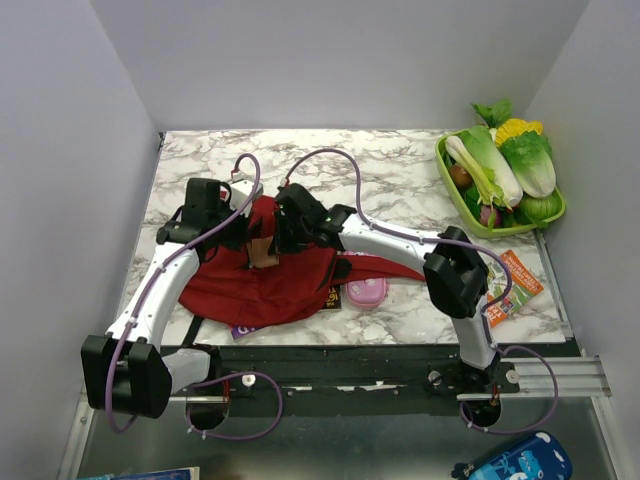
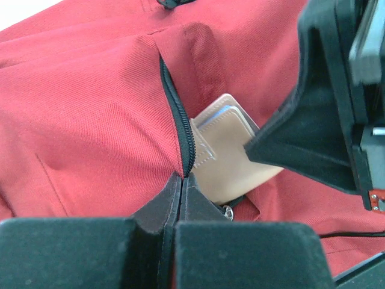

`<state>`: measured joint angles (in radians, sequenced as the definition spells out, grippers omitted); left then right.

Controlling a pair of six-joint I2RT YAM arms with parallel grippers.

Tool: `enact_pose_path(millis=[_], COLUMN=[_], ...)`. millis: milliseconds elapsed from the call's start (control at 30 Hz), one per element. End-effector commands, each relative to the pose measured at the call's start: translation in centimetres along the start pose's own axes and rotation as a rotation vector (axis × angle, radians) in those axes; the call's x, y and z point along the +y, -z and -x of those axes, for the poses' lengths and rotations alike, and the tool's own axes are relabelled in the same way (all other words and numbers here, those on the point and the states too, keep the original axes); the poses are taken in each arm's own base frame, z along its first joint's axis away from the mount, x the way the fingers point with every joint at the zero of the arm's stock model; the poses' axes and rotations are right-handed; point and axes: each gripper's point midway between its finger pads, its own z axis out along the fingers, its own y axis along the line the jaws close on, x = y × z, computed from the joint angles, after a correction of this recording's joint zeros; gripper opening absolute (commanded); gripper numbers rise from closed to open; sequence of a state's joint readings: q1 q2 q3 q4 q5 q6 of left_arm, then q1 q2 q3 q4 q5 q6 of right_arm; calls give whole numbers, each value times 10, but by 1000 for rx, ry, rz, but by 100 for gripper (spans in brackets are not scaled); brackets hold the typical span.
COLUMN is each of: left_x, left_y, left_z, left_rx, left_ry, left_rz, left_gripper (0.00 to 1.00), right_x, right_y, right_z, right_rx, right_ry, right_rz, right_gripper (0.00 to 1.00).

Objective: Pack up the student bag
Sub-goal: Place the personal item in the student bag.

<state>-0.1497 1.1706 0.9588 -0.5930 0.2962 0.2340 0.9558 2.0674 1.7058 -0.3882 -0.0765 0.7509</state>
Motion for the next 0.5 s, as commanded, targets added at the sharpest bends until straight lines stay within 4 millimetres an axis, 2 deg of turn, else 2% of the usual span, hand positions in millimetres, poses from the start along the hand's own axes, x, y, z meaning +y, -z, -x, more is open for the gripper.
enact_pose_path(millis=[0, 100, 167, 267, 367, 400, 467], left_x=[-5, -7, -10, -18, -24, -25, -31], left_y=[-5, -4, -3, 2, 7, 8, 12], left_z=[11, 15, 20, 23, 24, 25, 24], left_rx=[-41, -56, -70, -83, -96, -101, -103], left_ry=[6, 9, 30, 37, 27, 23, 19], left_rz=[-37, -50, -64, -101, -124, -131, -154], left_gripper=[0, 0, 0, 0, 0, 0, 0], right_x=[11, 8, 13, 33, 59, 75, 93], right_y=[23, 24, 19, 8, -2, -2, -10], right_z=[-30, -37, -38, -26, -5, 8, 14], right_rx=[53, 71, 72, 45, -29, -78, -90], right_ry=[54, 60, 54, 55, 65, 75, 79], right_rz=[36, 37, 60, 135, 238, 307, 369], right_gripper=[1, 1, 1, 1, 1, 1, 1])
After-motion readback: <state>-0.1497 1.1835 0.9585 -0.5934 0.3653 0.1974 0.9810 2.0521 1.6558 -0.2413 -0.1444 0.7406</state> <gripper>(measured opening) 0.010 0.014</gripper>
